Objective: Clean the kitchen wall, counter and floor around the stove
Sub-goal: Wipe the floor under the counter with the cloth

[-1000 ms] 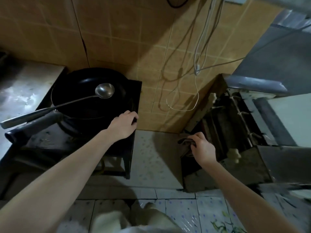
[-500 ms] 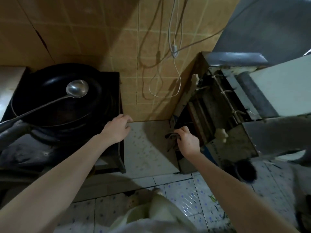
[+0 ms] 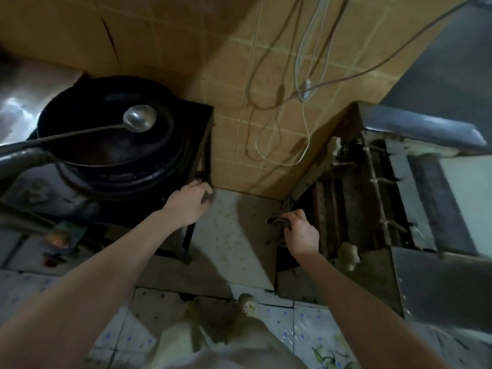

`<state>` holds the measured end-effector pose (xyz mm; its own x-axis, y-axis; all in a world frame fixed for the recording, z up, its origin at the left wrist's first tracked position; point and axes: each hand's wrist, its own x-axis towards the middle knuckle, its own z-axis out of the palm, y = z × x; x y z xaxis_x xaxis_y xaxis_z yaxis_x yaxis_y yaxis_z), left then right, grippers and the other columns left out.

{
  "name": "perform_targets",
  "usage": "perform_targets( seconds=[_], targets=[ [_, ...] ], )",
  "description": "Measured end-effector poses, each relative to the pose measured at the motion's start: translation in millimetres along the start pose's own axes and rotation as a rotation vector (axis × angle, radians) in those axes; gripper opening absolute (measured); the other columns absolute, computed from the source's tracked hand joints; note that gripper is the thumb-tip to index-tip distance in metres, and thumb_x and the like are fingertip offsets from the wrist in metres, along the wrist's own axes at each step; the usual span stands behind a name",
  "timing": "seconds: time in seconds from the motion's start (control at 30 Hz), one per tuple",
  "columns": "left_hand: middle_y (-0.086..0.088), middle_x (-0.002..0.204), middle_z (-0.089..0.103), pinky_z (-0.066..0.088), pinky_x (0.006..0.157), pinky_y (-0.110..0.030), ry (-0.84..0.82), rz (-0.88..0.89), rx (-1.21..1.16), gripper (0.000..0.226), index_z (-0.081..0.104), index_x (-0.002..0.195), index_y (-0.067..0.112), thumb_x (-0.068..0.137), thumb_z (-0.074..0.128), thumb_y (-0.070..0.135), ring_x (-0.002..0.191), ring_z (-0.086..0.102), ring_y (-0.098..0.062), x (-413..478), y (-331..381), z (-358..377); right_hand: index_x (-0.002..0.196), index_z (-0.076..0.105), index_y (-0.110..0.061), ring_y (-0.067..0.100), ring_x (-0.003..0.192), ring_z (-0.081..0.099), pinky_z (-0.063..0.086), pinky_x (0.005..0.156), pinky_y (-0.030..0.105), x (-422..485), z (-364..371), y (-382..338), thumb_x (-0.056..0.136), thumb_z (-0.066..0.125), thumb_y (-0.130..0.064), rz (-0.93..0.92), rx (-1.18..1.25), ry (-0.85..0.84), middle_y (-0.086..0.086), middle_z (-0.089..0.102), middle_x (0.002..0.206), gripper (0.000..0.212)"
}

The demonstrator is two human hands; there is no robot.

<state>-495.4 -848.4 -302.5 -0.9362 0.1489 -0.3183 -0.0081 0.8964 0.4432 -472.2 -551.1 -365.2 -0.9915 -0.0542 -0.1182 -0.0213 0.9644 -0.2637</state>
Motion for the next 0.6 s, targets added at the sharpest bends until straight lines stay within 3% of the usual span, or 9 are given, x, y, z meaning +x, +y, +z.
perform_targets(
  seconds=[0.17, 0.33, 0.6],
  targets=[
    [-0.003, 0.125, 0.047, 0.047, 0.091, -0.042, 0.073, -0.047, -0.113, 0.031, 0.049, 0.129, 0.021, 0.097, 0.047, 0.021, 0.108, 0.052, -0.025, -4.5, 7.8, 28.9, 0.116, 0.057, -0.019, 0.029, 0.079, 0.060, 0.047, 0.062, 0.034, 40.2, 1.7, 26.6, 0.094, 0.045, -0.012, -0.042, -0.053, -0.030, 0.003, 0.048, 0.118, 0.027],
    [0.000, 0.118, 0.047, 0.044, 0.084, -0.037, 0.064, -0.142, -0.105, 0.027, 0.048, 0.123, 0.024, 0.097, 0.045, 0.023, 0.102, 0.051, -0.021, 2.7, -0.7, 63.3, 0.117, 0.057, -0.019, 0.029, 0.080, 0.059, 0.049, 0.063, 0.035, 58.5, 26.3, 38.3, 0.094, 0.045, -0.011, -0.044, -0.048, -0.041, 0.004, 0.047, 0.117, 0.027],
    [0.001, 0.127, 0.046, 0.045, 0.089, -0.037, 0.086, -0.115, -0.196, 0.029, 0.048, 0.125, 0.024, 0.097, 0.042, 0.022, 0.114, 0.050, -0.022, 85.5, -24.0, 157.7, 0.114, 0.056, -0.020, 0.031, 0.073, 0.059, 0.043, 0.054, 0.033, 114.1, 142.1, 56.2, 0.093, 0.048, -0.014, -0.051, -0.020, -0.028, 0.005, 0.047, 0.112, 0.024]
  ],
)
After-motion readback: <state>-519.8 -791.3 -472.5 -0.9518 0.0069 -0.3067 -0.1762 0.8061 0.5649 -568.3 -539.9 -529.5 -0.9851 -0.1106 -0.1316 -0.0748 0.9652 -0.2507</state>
